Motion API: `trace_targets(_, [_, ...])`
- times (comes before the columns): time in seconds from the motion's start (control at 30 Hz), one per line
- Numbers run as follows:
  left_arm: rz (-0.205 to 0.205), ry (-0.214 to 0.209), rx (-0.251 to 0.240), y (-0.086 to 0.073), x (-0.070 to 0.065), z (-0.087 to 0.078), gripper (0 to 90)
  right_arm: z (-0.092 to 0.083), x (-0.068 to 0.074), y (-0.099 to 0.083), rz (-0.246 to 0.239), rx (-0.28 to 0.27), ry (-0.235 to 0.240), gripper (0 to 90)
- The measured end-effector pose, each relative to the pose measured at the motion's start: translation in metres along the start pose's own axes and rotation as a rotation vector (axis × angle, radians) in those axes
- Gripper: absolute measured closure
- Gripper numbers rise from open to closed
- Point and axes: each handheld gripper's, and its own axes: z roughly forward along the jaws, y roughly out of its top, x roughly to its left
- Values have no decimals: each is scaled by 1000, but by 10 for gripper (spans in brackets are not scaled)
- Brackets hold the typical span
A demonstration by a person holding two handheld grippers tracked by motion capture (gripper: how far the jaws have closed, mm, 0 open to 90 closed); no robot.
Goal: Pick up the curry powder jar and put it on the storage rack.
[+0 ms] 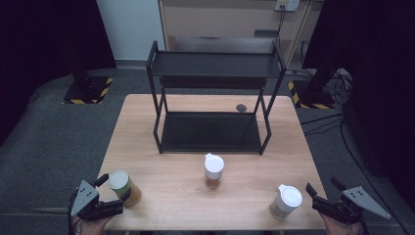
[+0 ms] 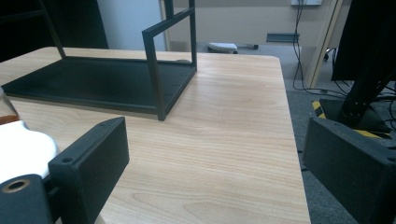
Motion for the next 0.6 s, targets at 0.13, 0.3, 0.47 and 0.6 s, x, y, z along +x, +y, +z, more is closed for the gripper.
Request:
trace_targets(0.13, [-2, 6, 7, 1, -1, 0, 42, 1, -2, -1, 10, -1, 3, 80])
trace_targets(0.3, [-3, 5, -1, 1, -1, -1, 41, 0, -2, -1, 9, 0, 0, 81])
trace_targets(0.47, [-6, 0, 4, 2, -1, -1, 41, 0, -2, -1, 16, -5, 2, 83])
trace_targets(0.6, [-6, -1, -2, 2, -1, -2, 41, 0, -2, -1, 15, -7, 1, 84])
